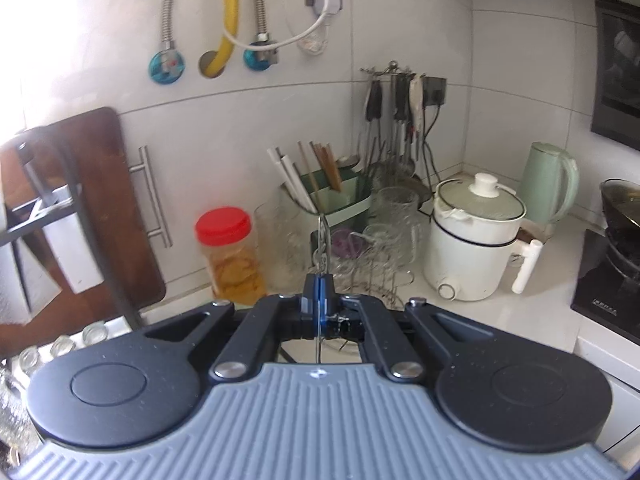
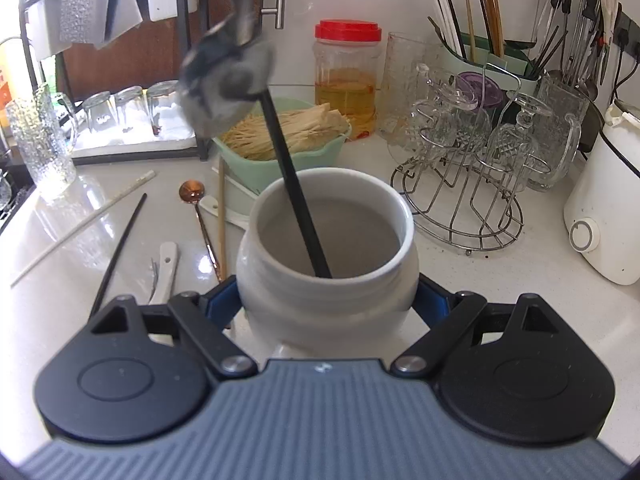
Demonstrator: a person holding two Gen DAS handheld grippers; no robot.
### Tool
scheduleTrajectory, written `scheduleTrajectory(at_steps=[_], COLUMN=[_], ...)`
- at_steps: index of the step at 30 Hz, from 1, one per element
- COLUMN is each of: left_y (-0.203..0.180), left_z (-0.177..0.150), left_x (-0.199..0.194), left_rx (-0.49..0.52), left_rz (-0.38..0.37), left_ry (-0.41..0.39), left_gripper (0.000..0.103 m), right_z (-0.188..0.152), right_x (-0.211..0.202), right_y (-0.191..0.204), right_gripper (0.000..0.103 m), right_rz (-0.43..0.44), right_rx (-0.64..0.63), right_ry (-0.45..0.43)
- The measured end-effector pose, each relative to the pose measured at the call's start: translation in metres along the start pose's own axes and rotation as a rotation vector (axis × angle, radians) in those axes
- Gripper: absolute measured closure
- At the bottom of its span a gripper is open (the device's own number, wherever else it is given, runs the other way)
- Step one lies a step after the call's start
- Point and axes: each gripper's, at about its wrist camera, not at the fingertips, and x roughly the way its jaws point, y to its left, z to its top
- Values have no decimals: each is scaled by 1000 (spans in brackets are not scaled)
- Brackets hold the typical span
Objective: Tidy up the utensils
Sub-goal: 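Lift the silver spoon with the left tool and carry it over the jar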
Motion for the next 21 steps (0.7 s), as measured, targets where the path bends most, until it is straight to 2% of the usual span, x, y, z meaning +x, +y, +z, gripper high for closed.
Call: scheduleTrajectory(at_steps=[13, 21], left_y=[-15, -13], left_z=[6, 11], left_x=[24, 43], left_rx=[18, -59], left_rz=[-60, -79], left_ry=[4, 22], left_gripper=[102, 102], right_z=[-2, -3], right_x=[0, -1], right_y=[1, 1], right_gripper=[12, 12], right_rz=[2, 8], right_rx=[7, 3], right_ry=[-17, -18])
